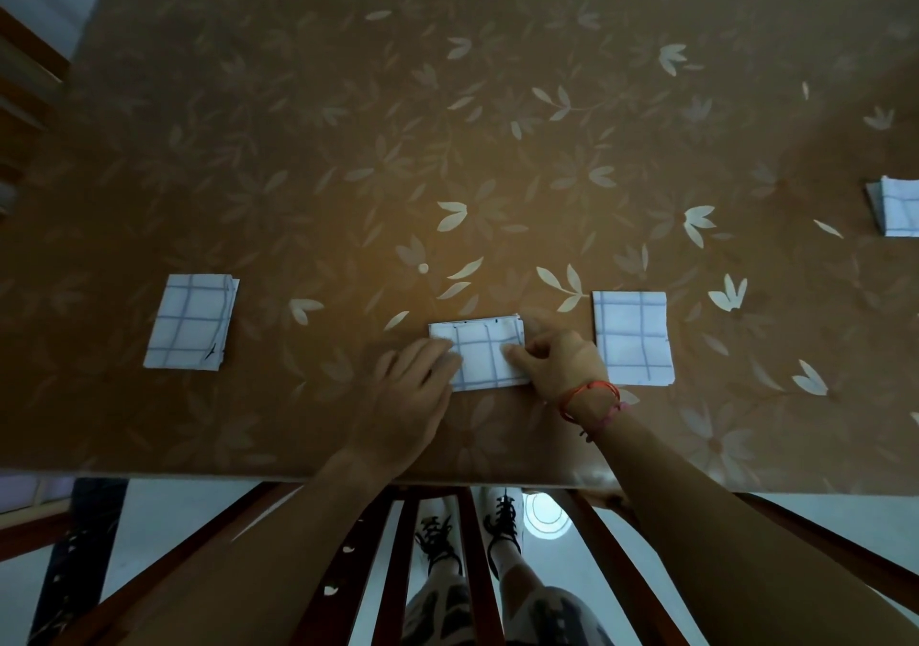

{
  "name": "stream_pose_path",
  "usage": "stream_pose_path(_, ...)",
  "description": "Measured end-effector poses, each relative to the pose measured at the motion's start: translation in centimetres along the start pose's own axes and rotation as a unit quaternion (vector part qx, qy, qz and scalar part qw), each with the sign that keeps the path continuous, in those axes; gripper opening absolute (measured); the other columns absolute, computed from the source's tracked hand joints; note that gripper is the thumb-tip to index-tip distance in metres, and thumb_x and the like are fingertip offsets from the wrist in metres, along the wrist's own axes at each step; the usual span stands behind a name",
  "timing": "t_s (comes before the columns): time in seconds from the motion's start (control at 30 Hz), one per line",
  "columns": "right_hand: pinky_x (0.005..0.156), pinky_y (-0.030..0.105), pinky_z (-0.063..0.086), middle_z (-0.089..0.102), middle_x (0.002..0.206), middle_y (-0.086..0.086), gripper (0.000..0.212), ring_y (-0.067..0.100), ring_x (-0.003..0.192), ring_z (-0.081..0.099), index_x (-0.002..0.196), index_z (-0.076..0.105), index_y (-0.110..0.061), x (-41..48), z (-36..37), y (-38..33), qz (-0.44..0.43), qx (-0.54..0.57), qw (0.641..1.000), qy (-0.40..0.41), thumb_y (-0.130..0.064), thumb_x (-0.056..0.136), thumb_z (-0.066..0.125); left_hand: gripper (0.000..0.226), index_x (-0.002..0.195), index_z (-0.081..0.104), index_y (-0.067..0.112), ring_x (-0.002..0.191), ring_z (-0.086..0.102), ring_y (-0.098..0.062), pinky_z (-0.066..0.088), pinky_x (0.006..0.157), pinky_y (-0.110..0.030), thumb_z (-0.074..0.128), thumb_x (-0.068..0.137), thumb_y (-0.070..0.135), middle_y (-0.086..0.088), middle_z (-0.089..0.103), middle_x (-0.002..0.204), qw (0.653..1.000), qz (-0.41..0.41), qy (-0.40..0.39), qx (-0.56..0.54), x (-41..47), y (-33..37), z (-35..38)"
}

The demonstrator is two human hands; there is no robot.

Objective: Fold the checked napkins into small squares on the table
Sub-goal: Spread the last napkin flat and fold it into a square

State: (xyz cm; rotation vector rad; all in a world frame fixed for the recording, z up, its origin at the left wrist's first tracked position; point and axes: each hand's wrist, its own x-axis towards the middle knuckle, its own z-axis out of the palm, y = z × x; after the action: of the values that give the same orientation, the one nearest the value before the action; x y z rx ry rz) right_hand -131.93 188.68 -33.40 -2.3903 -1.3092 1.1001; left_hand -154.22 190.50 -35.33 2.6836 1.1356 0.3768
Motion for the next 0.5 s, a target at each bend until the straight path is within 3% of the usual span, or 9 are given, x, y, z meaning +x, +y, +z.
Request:
stream_pose_path(0.1, 0.052, 0.020, 0.037, 0.057, 0.061, -0.006, 0.036, 0.011, 0.062, 0.055, 0.070, 0.067, -0.023, 0.2, 0.2, -0.1, -0.002, -0.012, 1.000, 0.006, -0.054, 0.085, 0.058, 0.039, 0.132, 0.054, 0.011, 0.137, 0.040, -0.020, 0.037, 0.101, -0.041, 0.046, 0.095, 0.018, -0.006, 0.047, 0.145, 0.999, 0.001, -0.044, 0.028, -0.2, -0.3, 0.7)
stream_pose_path(0.27, 0.059, 0.025, 0.042, 0.060, 0.066, -0.005, 0.035, 0.017, 0.069, 0.061, 0.070, 0.062, -0.024, 0.2, 0.3, -0.3, -0.005, -0.028, 0.999, 0.023, -0.056, 0.084, 0.058, 0.044, 0.137, 0.050, 0.008, 0.142, 0.031, -0.022, 0.033, 0.108, -0.046, 0.039, 0.098, 0.023, -0.009, 0.041, 0.149, 0.994, -0.045, -0.087, 0.050, -0.1, -0.6, 0.7)
stream_pose_path(0.37, 0.060, 0.028, 0.045, 0.059, 0.070, -0.006, 0.031, 0.018, 0.068, 0.057, 0.077, 0.054, -0.026, -0.9, -0.2, -1.0, -0.016, -0.088, 0.991, 0.098, -0.056, 0.084, 0.055, 0.048, 0.142, 0.043, 0.008, 0.144, 0.027, -0.021, 0.029, 0.111, -0.046, 0.032, 0.099, 0.027, -0.009, 0.036, 0.153, 0.990, -0.056, -0.110, 0.063, 0.0, -0.5, 0.6)
stream_pose_path(0.43, 0.060, 0.031, 0.047, 0.057, 0.083, -0.001, 0.026, 0.020, 0.072, 0.054, 0.085, 0.056, -0.022, -1.6, 0.2, -1.5, -0.089, -0.101, 0.973, 0.185, -0.048, 0.087, 0.054, 0.050, 0.144, 0.039, 0.008, 0.145, 0.024, -0.021, 0.026, 0.113, -0.046, 0.030, 0.099, 0.028, -0.009, 0.032, 0.154, 0.989, -0.063, -0.118, 0.066, 0.1, -0.5, 0.7)
stream_pose_path(0.5, 0.064, 0.037, 0.049, 0.054, 0.091, 0.008, 0.022, 0.025, 0.079, 0.053, 0.093, 0.061, -0.014, -2.2, 1.5, -2.2, -0.225, -0.106, 0.940, 0.234, -0.033, 0.088, 0.052, 0.051, 0.146, 0.037, 0.008, 0.146, 0.022, -0.020, 0.025, 0.114, -0.046, 0.028, 0.100, 0.029, -0.008, 0.030, 0.155, 0.988, -0.069, -0.124, 0.067, 0.1, -0.5, 0.7)
